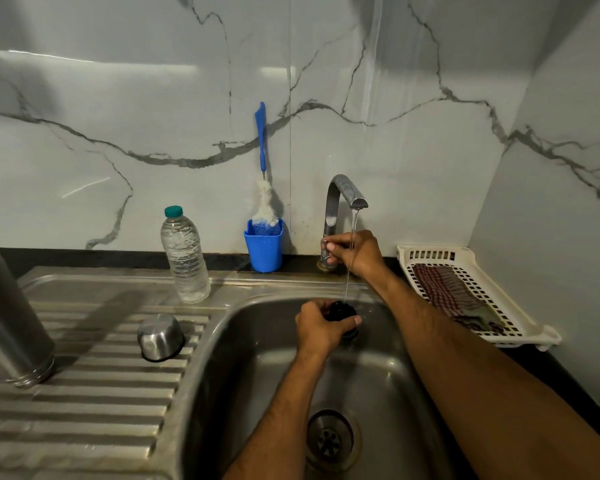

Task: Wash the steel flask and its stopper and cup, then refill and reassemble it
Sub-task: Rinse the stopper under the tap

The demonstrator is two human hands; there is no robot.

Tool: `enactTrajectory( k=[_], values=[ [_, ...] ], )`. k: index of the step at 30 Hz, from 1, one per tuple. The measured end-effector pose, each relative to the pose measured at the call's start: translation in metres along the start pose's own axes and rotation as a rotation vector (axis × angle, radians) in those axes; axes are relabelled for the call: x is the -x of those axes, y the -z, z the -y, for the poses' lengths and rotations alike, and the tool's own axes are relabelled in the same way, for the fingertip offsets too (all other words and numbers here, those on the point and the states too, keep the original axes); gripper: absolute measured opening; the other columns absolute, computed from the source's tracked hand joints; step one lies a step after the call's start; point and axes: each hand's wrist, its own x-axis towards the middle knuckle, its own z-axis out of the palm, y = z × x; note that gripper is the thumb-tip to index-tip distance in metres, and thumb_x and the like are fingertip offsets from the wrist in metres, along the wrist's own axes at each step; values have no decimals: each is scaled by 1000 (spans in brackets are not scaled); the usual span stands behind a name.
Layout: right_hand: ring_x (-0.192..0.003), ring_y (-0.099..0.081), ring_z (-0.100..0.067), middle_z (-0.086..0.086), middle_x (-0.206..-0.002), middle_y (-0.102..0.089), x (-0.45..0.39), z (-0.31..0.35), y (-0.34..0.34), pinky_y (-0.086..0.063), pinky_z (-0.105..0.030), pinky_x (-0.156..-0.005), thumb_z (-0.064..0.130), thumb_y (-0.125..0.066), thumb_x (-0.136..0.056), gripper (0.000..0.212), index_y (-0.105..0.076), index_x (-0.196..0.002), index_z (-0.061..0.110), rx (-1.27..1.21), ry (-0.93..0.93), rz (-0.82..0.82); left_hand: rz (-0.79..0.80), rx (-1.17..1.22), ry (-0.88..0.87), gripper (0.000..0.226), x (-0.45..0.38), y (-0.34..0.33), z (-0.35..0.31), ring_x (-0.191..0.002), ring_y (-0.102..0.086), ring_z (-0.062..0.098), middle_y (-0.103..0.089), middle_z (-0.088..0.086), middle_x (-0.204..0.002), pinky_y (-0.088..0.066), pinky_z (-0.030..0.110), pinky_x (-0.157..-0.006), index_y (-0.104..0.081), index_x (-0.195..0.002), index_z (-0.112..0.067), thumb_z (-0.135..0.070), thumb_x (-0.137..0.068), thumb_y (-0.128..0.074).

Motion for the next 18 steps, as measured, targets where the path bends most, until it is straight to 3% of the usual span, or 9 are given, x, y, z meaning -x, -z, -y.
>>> enactTrajectory(
  k=[3,5,10,13,18],
  values=[
    [-69,-75,-13,-10,-90,-76,12,-1,2,-61,-23,-66,-3,-72,-89,17,-75,-105,1,-87,-32,-146,25,-27,-4,53,0,2,1,-104,-69,15,-74,2,-111,-58,36,-97,-73,-114,-13,-18,-66,-95],
    [-73,-75,-19,-9,-89,-77,26,-9,4,-64,-32,-69,-5,-71,-88,16,-77,-99,5,-132,-133,-231,28,-28,-10,51,-1,2,2,-104,-70,17,-74,3,-110,-58,38,-97,-74,-112,-13,-15,-66,-95],
    [-78,-68,-22,-14,-92,-75,80,-24,5,-60,-37,-72,-6,-62,-91,21,-76,-90,10,-125,-450,-68,46,-50,-22,47,0,3,3,-110,-67,18,-73,2,-115,-55,38,-101,-72,-115,-15,-4,-72,-88],
    [-95,-72,-32,-14,-103,-73,104,-26,8,-63,-43,-74,1,-56,-99,22,-72,-101,15,-171,-564,23,64,-35,-24,48,3,6,2,-114,-66,18,-73,3,-117,-55,39,-102,-71,-116,-15,2,-74,-84],
    [-99,-72,-39,-22,-116,-69,124,-34,8,-64,-45,-67,-6,-46,-101,30,-67,-117,8,-341,-587,47,75,14,39,50,7,8,3,-110,-66,19,-71,5,-115,-59,26,-82,-68,-113,-12,11,-71,-82]
  ],
)
